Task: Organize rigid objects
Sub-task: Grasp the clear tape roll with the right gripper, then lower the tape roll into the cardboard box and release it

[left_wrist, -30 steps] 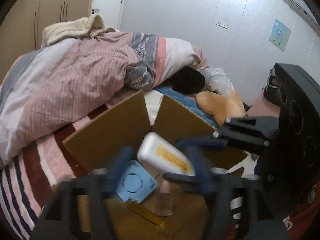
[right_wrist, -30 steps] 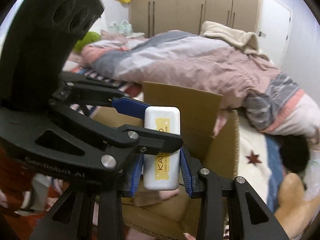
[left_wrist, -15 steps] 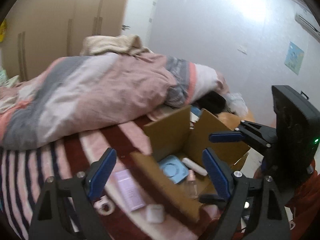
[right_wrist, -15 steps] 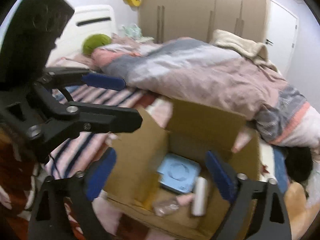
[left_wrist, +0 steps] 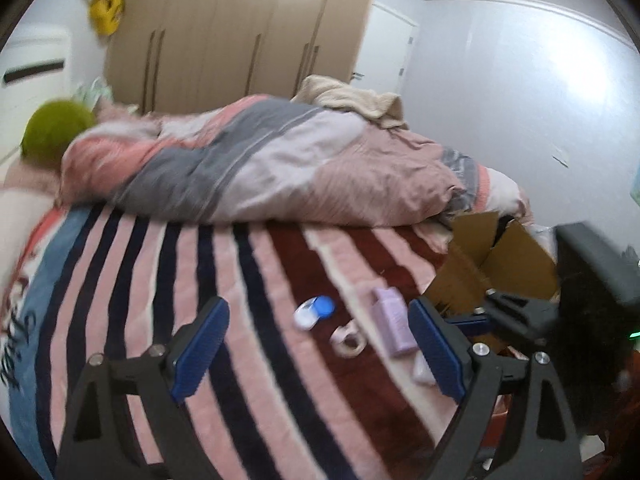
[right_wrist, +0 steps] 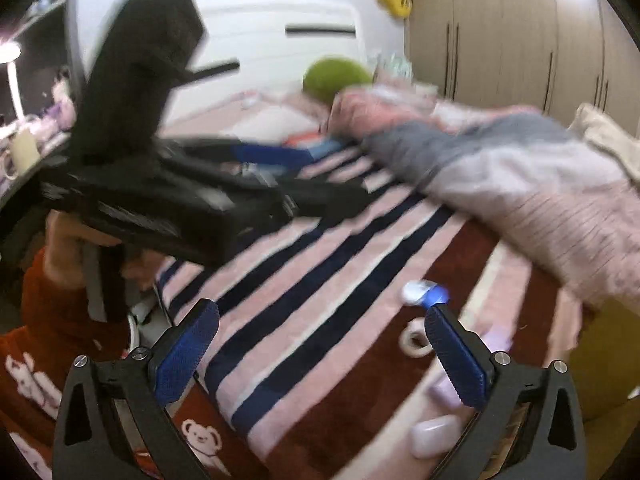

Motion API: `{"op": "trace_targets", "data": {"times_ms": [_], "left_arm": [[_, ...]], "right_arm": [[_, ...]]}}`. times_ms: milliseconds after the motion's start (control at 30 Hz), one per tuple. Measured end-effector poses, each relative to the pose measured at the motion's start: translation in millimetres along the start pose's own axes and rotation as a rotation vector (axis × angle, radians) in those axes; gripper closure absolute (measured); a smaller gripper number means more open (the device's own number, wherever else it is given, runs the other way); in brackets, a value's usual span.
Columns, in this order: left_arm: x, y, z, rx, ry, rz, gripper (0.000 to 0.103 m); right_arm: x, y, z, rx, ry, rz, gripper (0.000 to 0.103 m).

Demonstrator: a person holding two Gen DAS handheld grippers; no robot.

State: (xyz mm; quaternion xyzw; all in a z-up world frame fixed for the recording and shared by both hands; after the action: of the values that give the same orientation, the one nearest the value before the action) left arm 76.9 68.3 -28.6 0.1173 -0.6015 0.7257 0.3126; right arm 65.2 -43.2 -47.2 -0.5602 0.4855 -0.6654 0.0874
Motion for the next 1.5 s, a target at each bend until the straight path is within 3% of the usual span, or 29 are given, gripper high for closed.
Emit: {"op": "trace_targets", "data": {"times_ms": [100, 167, 267, 367, 433, 500, 633, 767, 933, 1000, 1267, 1367, 1500], "left_arm": [[-6, 22, -17, 0.025, -0.020, -0.025, 0.014], [-11, 33, -26, 0.044, -0.023, -0.037, 0.014], [-21, 44, -36, 0.079, -0.011, -0.061, 0.014], [-24, 47, -37, 0.077, -0.009, -0.068, 0.014], [-26, 45, -34, 0.077, 0.002, -0.066, 0.014], [-26, 43, -33, 0.074, 0.011, -0.064, 0.014], [-29, 41, -28, 0.065, 0.027, -0.072, 0.014], [-34, 37, -17, 0.053, 0.059, -0.089, 0.014], [-36, 24, 12, 0.038, 0.172, -0.101, 0.014], [-37, 14, 26, 0.033, 0.209, -0.108, 0.025], [-46, -29, 111, -0.098, 0.317, -0.120, 0.062], [-57, -42, 145, -0.147, 0.370, -0.142, 0.069], [-79, -53, 193, -0.224, 0.391, -0.179, 0.069]], "right_arm": [[-46, 19, 17, -0.067, 0.079, -0.085, 0.004], [-73, 32, 36, -0.103, 0.178, -0.139, 0.023], [-101, 49, 64, -0.151, 0.280, -0.193, 0.034], [-117, 55, 89, -0.181, 0.347, -0.215, 0.040], [-120, 54, 92, -0.132, 0.387, -0.204, 0.041], [-120, 52, 93, -0.113, 0.400, -0.198, 0.065], [-115, 45, 83, -0.103, 0.369, -0.185, 0.067], [-90, 30, 57, -0.071, 0.252, -0.117, 0.067], [-41, 2, 19, 0.009, 0.162, 0.002, 0.067], [-23, -4, 12, 0.029, 0.144, 0.035, 0.067], [51, -8, 38, 0.032, 0.249, 0.148, 0.067], [79, -1, 60, -0.005, 0.289, 0.176, 0.067], [112, 17, 94, -0.059, 0.356, 0.187, 0.067]]}}
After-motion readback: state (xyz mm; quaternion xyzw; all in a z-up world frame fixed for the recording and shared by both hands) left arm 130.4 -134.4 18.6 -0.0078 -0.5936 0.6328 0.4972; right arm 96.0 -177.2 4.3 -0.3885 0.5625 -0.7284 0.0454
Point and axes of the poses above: each gripper's, at about its wrist camera, not at the fingertips, and x roughly against the way its jaws point, z to its right, y to its underside, the point moved 4 cm from there along -x, roughly the way its jaws point, and after that the axes turned 1 degree about z, right-handed, at the moved point
